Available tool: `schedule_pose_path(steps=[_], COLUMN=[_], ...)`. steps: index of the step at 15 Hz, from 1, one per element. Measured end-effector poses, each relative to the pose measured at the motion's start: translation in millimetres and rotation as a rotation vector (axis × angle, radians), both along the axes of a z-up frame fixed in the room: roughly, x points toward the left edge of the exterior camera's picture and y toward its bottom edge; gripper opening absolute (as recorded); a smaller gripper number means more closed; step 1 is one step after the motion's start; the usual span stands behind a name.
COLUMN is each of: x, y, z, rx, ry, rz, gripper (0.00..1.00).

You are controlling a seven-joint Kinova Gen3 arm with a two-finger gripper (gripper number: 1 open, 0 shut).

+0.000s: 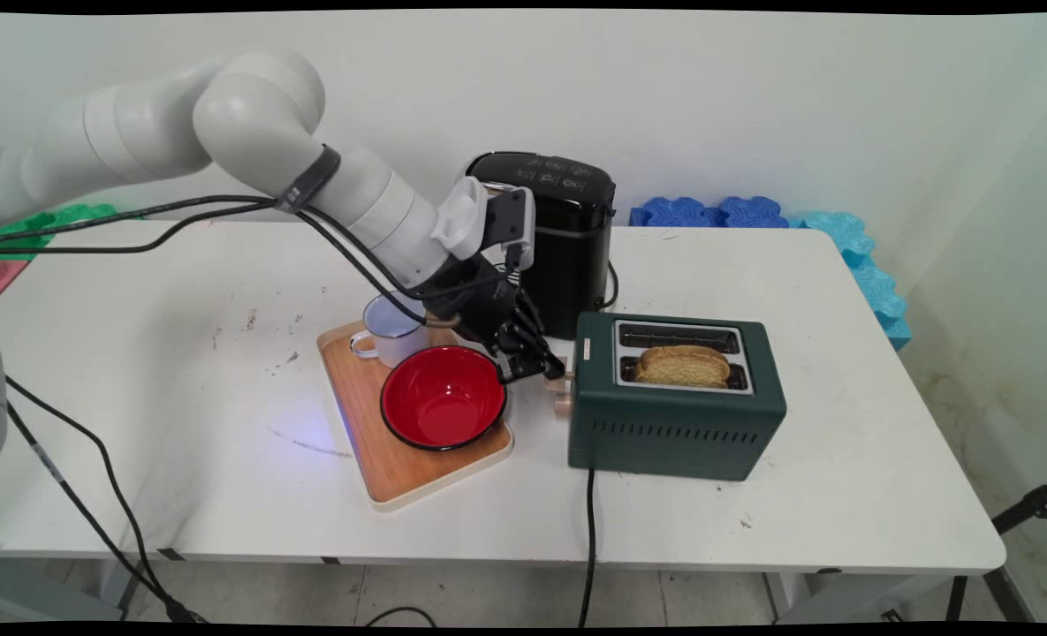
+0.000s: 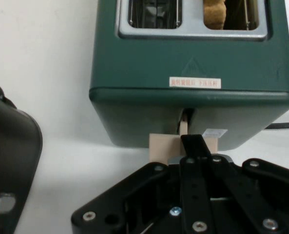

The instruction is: Press the toaster switch

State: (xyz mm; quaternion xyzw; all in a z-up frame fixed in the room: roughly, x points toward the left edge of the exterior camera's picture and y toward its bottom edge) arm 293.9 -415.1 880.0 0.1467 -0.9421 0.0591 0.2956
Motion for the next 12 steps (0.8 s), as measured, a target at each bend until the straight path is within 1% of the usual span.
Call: schedule_pose_path(steps=[12], x=[0.1], y=[1.2], z=[-11.9], rx=[0.01], ry=[0.004], rz=[0.009], gripper=[0.0])
